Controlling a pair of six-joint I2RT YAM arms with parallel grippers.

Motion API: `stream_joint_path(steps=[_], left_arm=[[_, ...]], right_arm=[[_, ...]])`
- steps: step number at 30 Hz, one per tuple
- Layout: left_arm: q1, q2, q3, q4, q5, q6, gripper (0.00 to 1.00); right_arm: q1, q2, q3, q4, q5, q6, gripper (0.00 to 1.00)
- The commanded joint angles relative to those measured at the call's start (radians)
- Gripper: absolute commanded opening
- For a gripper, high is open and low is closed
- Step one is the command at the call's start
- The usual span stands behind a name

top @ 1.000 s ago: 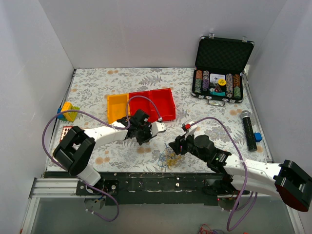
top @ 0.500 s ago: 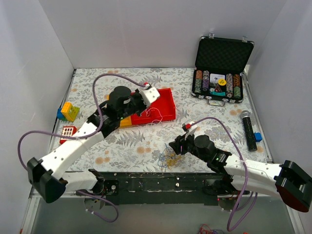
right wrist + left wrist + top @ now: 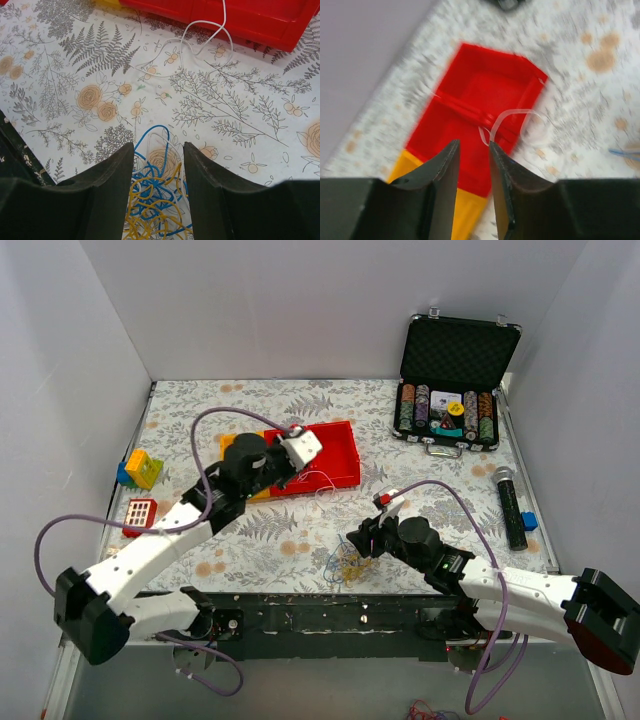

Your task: Untangle the cables

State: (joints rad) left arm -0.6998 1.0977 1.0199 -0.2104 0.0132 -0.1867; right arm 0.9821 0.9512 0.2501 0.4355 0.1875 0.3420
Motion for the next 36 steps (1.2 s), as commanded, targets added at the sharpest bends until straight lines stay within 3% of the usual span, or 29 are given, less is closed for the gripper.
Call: stream_joint_path(steps=[1, 6, 12, 19, 26, 31, 36], left_arm=[[0.014, 0.096, -0.118, -0.054, 0.132, 0.041, 0.38], [0.109, 0.258, -0.064, -0.056, 0.287, 0.139, 0.46], [0.233, 0.502, 0.155, -0.196, 0.462, 0.237, 0.47], [0.246, 0.636, 0.269, -0.316, 0.590, 0.291, 0.52], [0.244, 0.676, 0.255, -0.313, 0.570, 0.288, 0.53], [0.247, 0.692, 0.247, -0.256, 0.547, 0.283, 0.48], [0.247, 0.706, 0.266, -0.277, 0.571, 0.289, 0.35]], right_arm=[[0.003, -0.006, 0.012, 0.020, 0.000, 0.015, 0.52], [0.003, -0.029, 0.005, 0.011, 0.012, 0.017, 0.53], [0.003, -0.020, -0.002, 0.019, 0.015, 0.020, 0.53], [0.001, -0.002, 0.003, 0.022, 0.013, 0.011, 0.53], [0.000, -0.005, 0.006, 0.014, 0.010, 0.008, 0.53], [-0.002, -0.005, 0.012, 0.012, 0.006, 0.008, 0.53], [-0.003, -0.015, 0.011, 0.000, 0.006, 0.008, 0.53]])
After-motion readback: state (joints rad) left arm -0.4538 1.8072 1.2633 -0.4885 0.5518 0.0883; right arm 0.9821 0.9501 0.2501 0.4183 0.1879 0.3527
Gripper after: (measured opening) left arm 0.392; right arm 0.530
